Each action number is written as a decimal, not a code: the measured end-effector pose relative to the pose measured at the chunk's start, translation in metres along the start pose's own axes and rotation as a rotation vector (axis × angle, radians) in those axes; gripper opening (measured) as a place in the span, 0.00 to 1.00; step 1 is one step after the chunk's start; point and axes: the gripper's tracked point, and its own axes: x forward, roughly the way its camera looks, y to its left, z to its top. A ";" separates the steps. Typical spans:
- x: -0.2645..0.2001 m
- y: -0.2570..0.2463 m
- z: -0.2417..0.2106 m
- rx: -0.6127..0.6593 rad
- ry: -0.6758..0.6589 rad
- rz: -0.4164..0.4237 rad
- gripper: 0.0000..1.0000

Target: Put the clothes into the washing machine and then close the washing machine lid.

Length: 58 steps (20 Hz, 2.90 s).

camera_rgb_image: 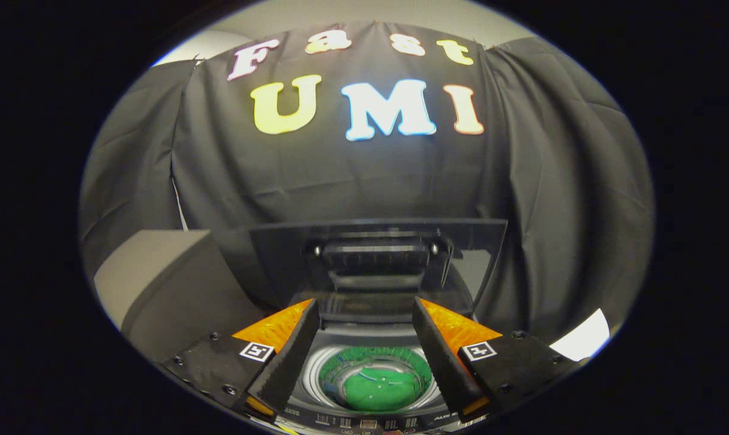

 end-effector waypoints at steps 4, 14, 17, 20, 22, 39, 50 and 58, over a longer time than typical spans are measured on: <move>0.015 0.002 0.045 -0.012 -0.080 0.000 0.97; 0.090 0.001 0.090 -0.062 -0.141 -0.033 0.97; 0.106 0.002 0.089 -0.067 -0.138 -0.033 0.97; 0.116 0.003 0.085 -0.047 -0.131 -0.034 0.97; 0.121 0.001 0.079 -0.041 -0.114 -0.047 0.97; 0.081 0.005 0.048 -0.010 -0.103 -0.025 0.97; 0.041 0.008 0.021 -0.020 -0.096 -0.030 0.97; 0.019 0.010 0.001 -0.019 -0.090 -0.032 0.97</move>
